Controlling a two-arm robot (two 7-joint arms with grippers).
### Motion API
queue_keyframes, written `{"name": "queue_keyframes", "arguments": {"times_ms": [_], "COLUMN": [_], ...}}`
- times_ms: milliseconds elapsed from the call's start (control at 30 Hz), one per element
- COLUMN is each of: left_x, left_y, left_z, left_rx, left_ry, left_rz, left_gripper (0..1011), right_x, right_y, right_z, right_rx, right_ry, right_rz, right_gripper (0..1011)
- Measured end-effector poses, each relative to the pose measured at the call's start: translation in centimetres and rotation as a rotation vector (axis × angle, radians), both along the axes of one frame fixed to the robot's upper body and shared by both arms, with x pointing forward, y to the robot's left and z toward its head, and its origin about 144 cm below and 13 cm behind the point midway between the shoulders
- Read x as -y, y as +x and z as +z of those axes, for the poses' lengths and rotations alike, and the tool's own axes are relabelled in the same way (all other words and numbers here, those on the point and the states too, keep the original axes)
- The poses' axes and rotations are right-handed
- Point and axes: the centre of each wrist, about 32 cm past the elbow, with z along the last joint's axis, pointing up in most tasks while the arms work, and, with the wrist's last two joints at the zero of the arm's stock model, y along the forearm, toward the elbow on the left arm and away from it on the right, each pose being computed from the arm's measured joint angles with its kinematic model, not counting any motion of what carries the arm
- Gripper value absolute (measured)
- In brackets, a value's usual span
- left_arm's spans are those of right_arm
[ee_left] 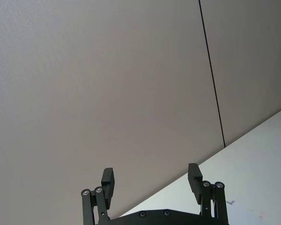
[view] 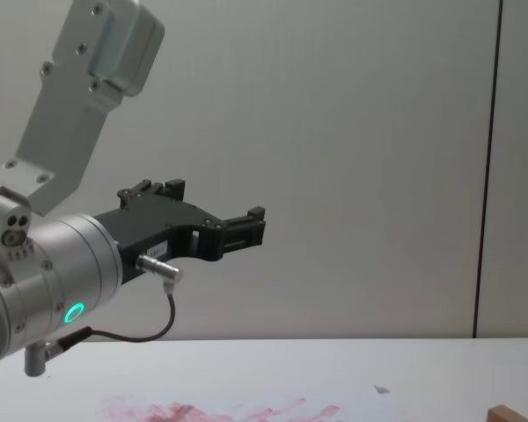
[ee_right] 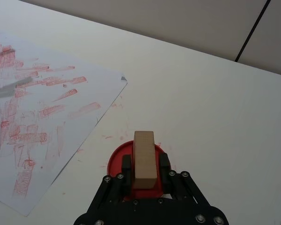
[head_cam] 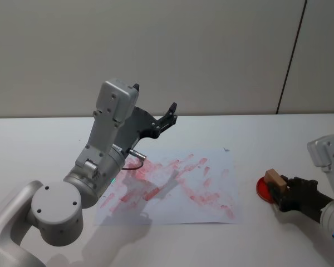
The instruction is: Use the one hand to pick up the stamp and affix it onto the A4 paper.
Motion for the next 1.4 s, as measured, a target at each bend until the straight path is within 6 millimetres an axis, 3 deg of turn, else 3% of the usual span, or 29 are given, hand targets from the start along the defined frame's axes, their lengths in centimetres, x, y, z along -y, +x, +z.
{"name": "queue_keyframes", "arguments": {"times_ms": [167, 700, 1033, 1400], "left_x": [0.0, 0.0, 0.0, 0.0], "left_y": [0.0, 0.0, 0.0, 0.0], "left_z": [0.0, 0.0, 0.0, 0.0], "left_rx": [0.000, 0.000, 0.000, 0.000], "left_ry": [0.000, 0.000, 0.000, 0.000], "left_rz": [0.000, 0.000, 0.000, 0.000], "left_gripper": [1001, 1001, 1001, 1001], "right_x": [0.0, -1.4, -3.9, -6.0], "right_y": [0.0, 0.7, 2.2, 3.6], "right_z": [0.0, 1.1, 2.6, 2.5], "right_rx": [-0.001, 0.101, 0.159, 0.103], "right_ry": [-0.001, 0.093, 0.193, 0.181], "right_rz": [0.001, 0.046, 0.158, 0.260], "right_gripper": [225, 219, 220, 220]}}
